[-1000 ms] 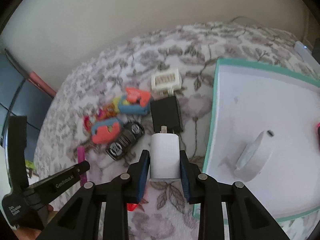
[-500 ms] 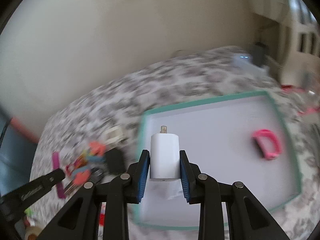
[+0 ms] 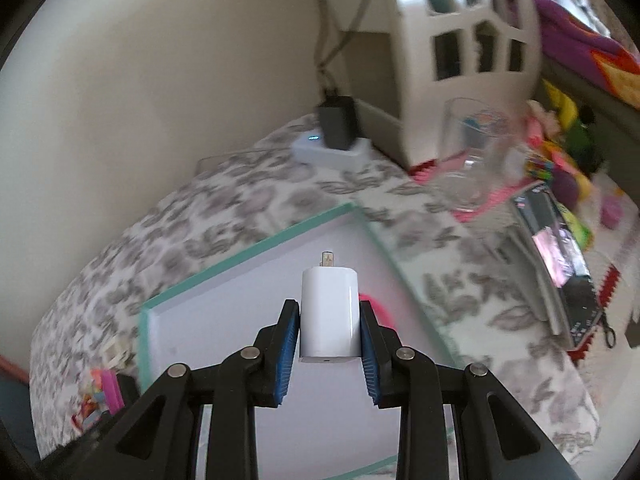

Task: Organize rigid objects
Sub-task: 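Carry the charger cube and pink lighter into the tray and release both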

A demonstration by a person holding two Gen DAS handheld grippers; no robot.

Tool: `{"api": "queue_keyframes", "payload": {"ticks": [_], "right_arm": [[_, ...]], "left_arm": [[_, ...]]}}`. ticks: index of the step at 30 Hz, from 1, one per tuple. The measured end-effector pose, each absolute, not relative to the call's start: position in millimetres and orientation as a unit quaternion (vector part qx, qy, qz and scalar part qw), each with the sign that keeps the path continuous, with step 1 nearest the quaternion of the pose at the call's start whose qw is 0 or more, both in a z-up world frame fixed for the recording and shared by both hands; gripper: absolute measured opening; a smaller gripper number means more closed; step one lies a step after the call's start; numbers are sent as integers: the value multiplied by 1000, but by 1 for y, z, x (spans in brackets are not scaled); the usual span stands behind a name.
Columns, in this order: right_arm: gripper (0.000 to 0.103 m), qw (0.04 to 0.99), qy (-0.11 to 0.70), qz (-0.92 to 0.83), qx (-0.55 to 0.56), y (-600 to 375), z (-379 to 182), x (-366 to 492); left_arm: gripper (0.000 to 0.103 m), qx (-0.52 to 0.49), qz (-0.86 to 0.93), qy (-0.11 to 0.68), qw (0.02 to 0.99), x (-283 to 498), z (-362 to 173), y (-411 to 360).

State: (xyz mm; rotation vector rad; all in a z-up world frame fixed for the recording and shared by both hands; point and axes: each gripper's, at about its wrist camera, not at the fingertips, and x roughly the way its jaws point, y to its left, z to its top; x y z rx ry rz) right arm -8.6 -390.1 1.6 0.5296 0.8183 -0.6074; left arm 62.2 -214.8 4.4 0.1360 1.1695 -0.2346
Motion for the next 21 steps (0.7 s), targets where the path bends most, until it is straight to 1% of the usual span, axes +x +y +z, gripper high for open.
{"api": "queue_keyframes", "payload": {"ticks": [4, 13, 21], "right_arm": [[31, 825, 403, -300, 260, -398, -10, -11], [31, 794, 469, -289, 259, -395, -43, 0], [31, 796, 478, -273, 252, -387, -45, 4]], "left_arm": [[20, 107, -122, 555, 816, 54, -12, -233], [21, 108, -154, 598, 779, 49, -42, -242], [21, 116, -144, 626, 758, 53, -68, -242]]}}
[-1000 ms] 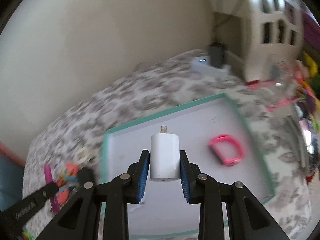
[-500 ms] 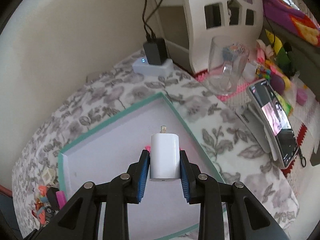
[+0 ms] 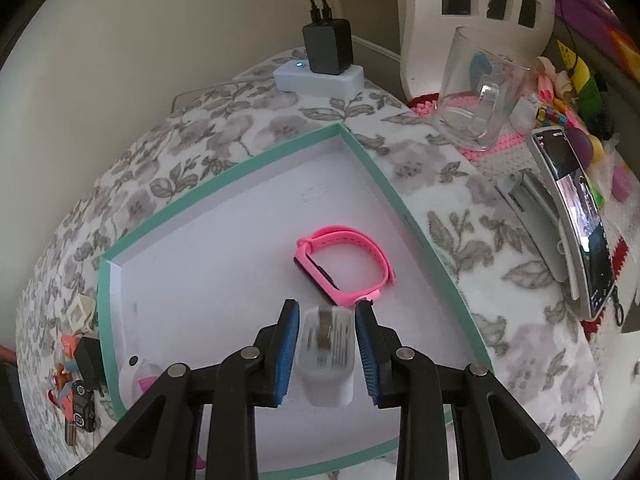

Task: Organize rigid objects
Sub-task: 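Carry the charger cube and pink lighter into the tray and release both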

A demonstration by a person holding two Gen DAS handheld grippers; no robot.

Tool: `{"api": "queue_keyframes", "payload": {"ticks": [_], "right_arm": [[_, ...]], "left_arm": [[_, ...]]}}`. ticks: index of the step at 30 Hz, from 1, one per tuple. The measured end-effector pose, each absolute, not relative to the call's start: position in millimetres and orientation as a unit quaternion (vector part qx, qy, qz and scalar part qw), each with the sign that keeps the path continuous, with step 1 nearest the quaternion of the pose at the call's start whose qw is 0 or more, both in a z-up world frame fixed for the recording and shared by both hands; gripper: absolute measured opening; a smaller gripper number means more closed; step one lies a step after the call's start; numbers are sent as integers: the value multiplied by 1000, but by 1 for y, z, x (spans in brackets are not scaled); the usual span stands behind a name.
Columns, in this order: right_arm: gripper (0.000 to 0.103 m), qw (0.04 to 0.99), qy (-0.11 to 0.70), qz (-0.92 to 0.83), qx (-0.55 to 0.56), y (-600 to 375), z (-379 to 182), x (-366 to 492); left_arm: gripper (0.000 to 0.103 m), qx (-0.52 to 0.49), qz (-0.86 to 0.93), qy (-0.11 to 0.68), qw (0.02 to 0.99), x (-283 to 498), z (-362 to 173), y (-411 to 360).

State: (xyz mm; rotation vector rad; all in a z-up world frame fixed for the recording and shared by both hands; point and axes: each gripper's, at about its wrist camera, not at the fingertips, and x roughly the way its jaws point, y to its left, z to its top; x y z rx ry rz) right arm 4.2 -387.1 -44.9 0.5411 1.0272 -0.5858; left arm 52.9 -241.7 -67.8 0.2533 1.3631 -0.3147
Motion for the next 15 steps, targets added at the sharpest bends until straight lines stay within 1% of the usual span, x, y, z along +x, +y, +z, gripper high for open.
{"api": "queue_keyframes", "payload": {"ticks": [6, 15], "right_arm": [[31, 799, 482, -261, 247, -383, -45, 8], [32, 807, 487, -247, 225, -371, -42, 14]], "left_arm": [[21, 101, -125, 644, 748, 62, -85, -231], [21, 93, -124, 645, 748, 72, -88, -224]]}}
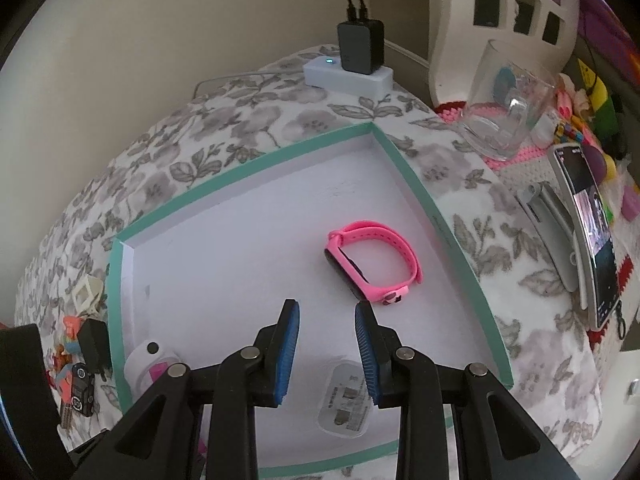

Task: Organize rigid objects
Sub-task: 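Carry the charger cube and pink lighter into the tray and release both, then move both tools back toward the red glue bottle and remaining items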

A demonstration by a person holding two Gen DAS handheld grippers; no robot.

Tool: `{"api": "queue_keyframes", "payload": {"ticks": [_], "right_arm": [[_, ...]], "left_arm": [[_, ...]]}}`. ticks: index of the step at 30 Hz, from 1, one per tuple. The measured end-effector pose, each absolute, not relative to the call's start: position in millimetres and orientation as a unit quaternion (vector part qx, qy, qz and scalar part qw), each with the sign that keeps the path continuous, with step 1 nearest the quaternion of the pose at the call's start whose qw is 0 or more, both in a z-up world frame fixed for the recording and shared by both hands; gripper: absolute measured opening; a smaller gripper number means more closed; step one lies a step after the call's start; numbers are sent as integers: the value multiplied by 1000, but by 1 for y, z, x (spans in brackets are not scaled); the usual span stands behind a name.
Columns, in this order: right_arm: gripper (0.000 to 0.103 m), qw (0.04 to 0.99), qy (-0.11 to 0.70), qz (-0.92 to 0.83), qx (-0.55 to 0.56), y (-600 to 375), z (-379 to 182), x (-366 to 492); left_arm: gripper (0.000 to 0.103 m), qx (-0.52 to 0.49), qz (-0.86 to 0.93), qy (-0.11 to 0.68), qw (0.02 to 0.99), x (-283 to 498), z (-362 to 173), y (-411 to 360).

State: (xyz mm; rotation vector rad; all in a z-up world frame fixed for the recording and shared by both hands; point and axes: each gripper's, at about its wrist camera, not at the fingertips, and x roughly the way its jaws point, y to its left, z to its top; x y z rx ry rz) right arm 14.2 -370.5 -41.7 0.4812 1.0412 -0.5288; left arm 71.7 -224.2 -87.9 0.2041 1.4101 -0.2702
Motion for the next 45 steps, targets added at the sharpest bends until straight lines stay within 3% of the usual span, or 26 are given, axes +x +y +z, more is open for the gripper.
{"api": "queue_keyframes", "payload": {"ticks": [8, 10, 12, 20, 26, 28, 30, 33, 35, 45], "right_arm": [[32, 809, 480, -259, 218, -371, -35, 13], [32, 811, 475, -263, 218, -371, -32, 12], [33, 815, 462, -267, 225, -373, -28, 9], [33, 832, 421, -280, 229, -375, -9, 3], [32, 835, 415, -281, 226, -374, -7, 3], [40, 835, 421, -276, 221, -371, -9, 5], [60, 838, 425, -265, 214, -366, -11, 8], [64, 845, 428, -254, 195, -358, -10, 13], [71, 849, 431, -247, 180, -351, -11, 17], [93, 859, 434, -221, 157, -337, -13, 25]], "left_arm": [[22, 85, -123, 650, 745, 73, -86, -223], [30, 77, -124, 652, 744, 74, -84, -222], [53, 64, -125, 651, 746, 76, -79, -219], [66, 32, -136, 633, 762, 81, -56, -206], [70, -8, -111, 616, 780, 94, -35, -176], [76, -20, -88, 608, 789, 95, -31, -162], [82, -32, -63, 598, 798, 97, -26, -150], [85, -49, -28, 590, 805, 101, -27, -133], [94, -61, -6, 585, 808, 103, -27, -120], [95, -69, 27, 583, 809, 108, -32, -101]]}}
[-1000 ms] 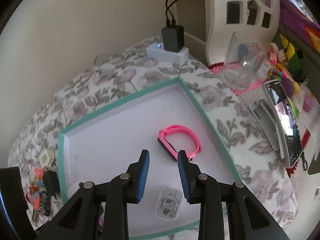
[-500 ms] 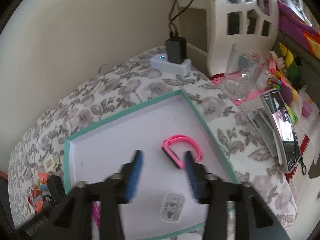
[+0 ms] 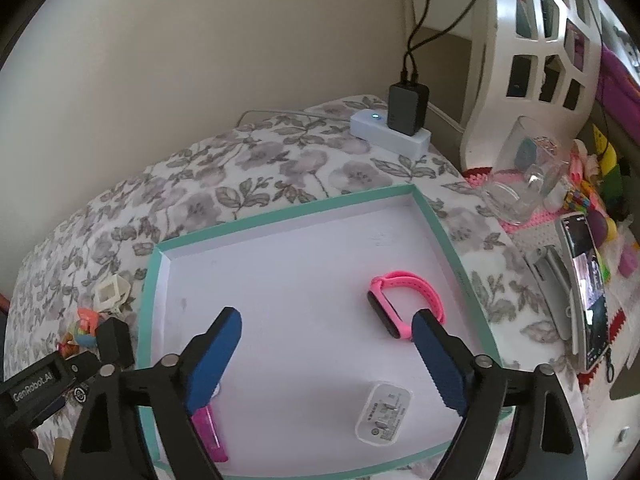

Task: Organize rigid objects
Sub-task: 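Move both tools back toward the red glue bottle and remaining items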

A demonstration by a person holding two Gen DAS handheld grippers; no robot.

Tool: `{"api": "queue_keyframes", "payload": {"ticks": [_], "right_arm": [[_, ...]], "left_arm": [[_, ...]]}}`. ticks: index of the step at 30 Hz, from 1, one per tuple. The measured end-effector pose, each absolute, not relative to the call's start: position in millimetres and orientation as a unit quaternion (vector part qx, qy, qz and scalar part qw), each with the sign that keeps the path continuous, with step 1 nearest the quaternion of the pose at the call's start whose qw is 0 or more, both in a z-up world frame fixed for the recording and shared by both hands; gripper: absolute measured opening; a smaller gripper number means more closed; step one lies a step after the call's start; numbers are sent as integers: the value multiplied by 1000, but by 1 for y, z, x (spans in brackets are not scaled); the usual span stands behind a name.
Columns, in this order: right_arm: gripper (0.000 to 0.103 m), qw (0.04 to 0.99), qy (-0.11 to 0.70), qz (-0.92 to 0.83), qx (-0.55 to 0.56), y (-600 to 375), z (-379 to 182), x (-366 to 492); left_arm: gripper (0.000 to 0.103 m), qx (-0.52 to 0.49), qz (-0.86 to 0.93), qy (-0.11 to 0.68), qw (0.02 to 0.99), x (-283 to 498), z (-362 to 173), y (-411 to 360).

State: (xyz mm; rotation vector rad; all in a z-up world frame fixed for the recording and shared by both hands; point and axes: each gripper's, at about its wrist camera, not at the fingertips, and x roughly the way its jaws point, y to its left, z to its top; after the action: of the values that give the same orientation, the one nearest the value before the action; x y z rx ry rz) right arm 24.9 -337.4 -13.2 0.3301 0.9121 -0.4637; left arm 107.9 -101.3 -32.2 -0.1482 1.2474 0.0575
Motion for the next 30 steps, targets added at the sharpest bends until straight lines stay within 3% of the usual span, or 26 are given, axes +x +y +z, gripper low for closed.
{"api": "queue_keyframes", "payload": {"ticks": [2, 6, 11, 13, 20, 30], "right_arm": [[100, 860, 434, -218, 156, -336, -14, 25], [103, 863, 430, -206, 169, -334, -14, 26], [103, 872, 408, -193, 187, -332, -11, 26], [103, 876, 397, -181, 204, -332, -9, 26], [103, 895, 367, -153, 204, -315, -1, 30], [103, 894, 387, -123, 190, -300, -7, 41]], "left_arm": [[95, -71, 30, 580, 811, 109, -32, -99], [95, -76, 40, 570, 817, 111, -29, -91], [97, -98, 49, 556, 824, 114, -27, -77], [103, -111, 46, 544, 831, 114, -25, -72], [103, -149, 35, 479, 864, 112, -3, -63], [103, -163, 19, 465, 870, 115, 3, -47]]}}
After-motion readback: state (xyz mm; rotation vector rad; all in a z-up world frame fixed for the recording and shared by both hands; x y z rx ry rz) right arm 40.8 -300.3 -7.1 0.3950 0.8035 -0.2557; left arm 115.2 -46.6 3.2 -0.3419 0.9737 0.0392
